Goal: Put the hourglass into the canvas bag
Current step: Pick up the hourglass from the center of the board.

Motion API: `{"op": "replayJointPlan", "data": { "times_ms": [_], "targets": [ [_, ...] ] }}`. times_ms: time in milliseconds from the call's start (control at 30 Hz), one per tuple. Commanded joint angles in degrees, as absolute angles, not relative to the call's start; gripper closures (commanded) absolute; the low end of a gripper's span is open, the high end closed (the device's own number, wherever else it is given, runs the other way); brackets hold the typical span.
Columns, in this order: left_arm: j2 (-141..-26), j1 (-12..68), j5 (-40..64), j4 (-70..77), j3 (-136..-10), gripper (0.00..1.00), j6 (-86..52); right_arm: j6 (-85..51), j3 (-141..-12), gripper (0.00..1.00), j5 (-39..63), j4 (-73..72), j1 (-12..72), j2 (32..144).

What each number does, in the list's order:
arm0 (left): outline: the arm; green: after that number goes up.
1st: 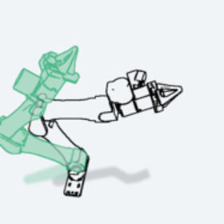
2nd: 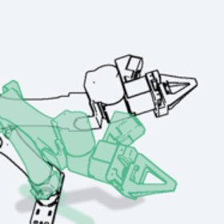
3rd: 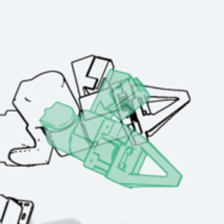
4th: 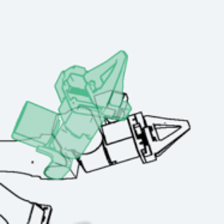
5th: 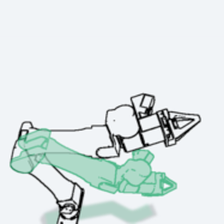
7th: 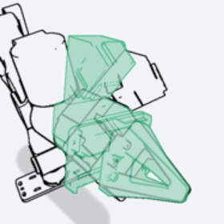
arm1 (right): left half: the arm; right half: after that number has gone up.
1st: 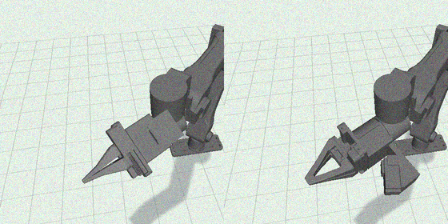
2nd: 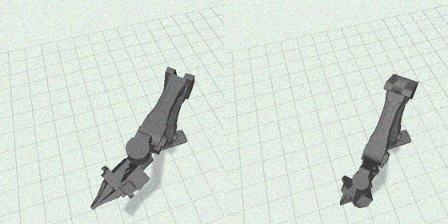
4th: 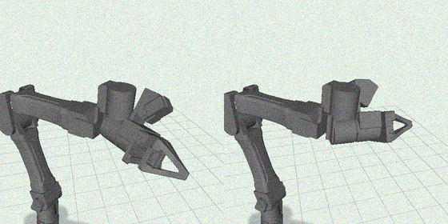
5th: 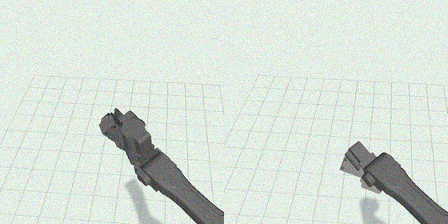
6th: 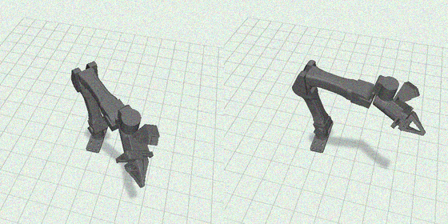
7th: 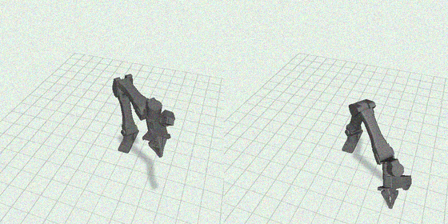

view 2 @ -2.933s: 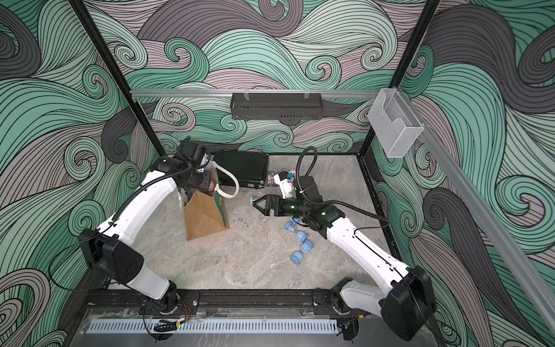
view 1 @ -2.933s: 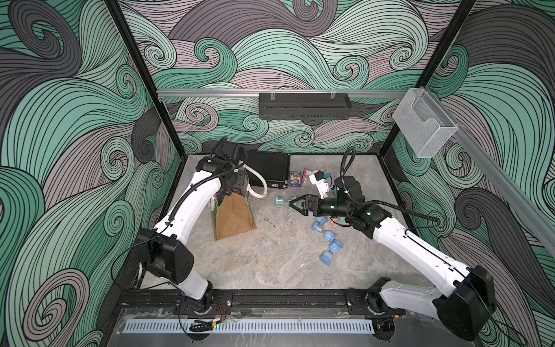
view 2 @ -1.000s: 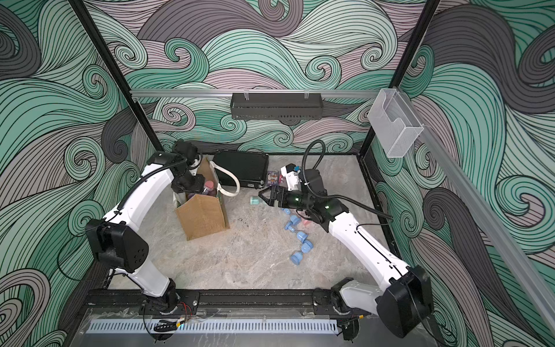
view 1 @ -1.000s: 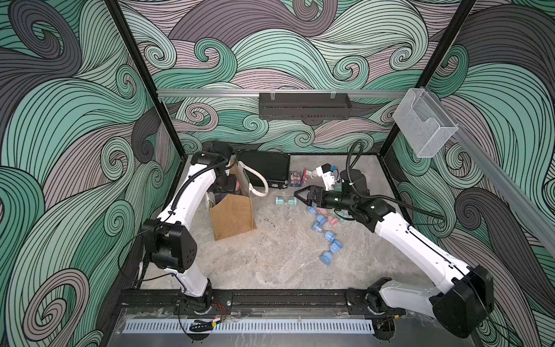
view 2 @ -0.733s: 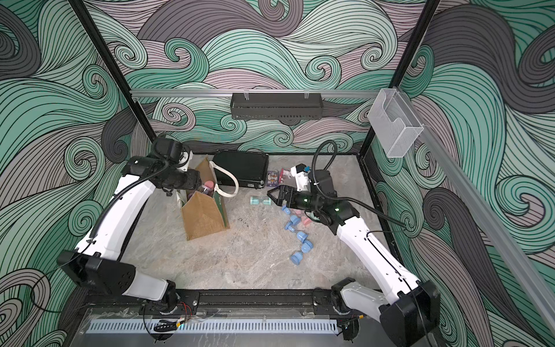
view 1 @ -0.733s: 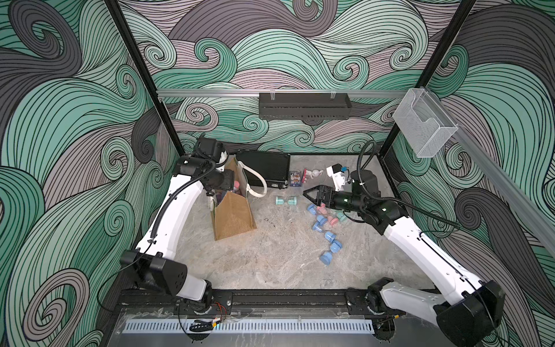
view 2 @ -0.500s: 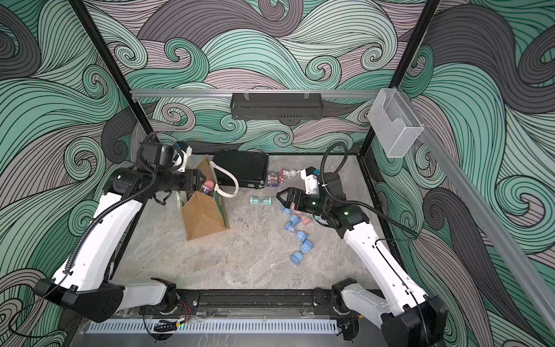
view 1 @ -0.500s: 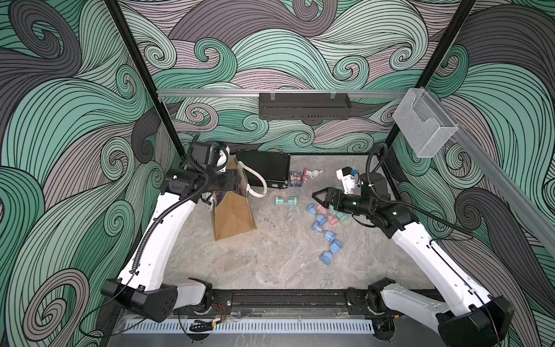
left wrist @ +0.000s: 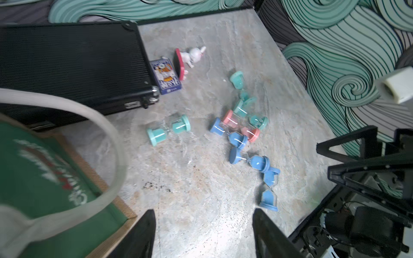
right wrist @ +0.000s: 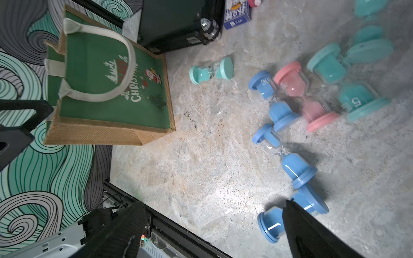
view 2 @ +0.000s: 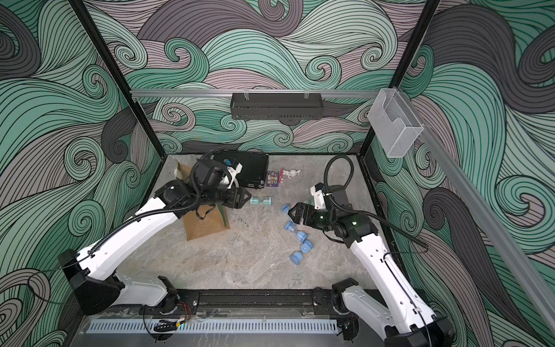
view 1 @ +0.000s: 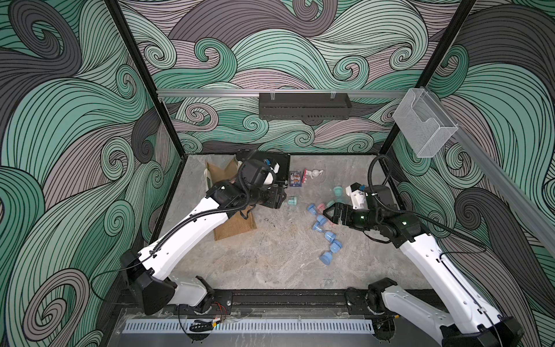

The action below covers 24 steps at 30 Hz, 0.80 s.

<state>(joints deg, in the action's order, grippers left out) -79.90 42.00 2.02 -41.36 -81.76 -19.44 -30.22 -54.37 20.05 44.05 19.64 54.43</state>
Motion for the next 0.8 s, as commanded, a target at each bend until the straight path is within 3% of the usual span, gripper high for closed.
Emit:
{"op": "replayJointPlan", "data": {
  "times_ms": [0, 200, 767],
  "targets": [
    [-84.81, 44.89, 2.07, -35.30, -81.66, 0.32, -21.47, -30.59, -52.79, 0.01, 17.11, 49.29, 19.25, 52.46],
    [-93.13, 48.59, 4.79, -36.67, -83.94, 0.32, -25.44, -33.01, -52.21, 0.00, 13.50, 55.77, 19.25, 49.46],
    [-108.00, 66.39, 3.10, -25.00, -78.89, 0.33, -12.76, -39.41, -48.24, 0.00, 6.71, 67.70, 19.16, 38.65]
  ]
}}
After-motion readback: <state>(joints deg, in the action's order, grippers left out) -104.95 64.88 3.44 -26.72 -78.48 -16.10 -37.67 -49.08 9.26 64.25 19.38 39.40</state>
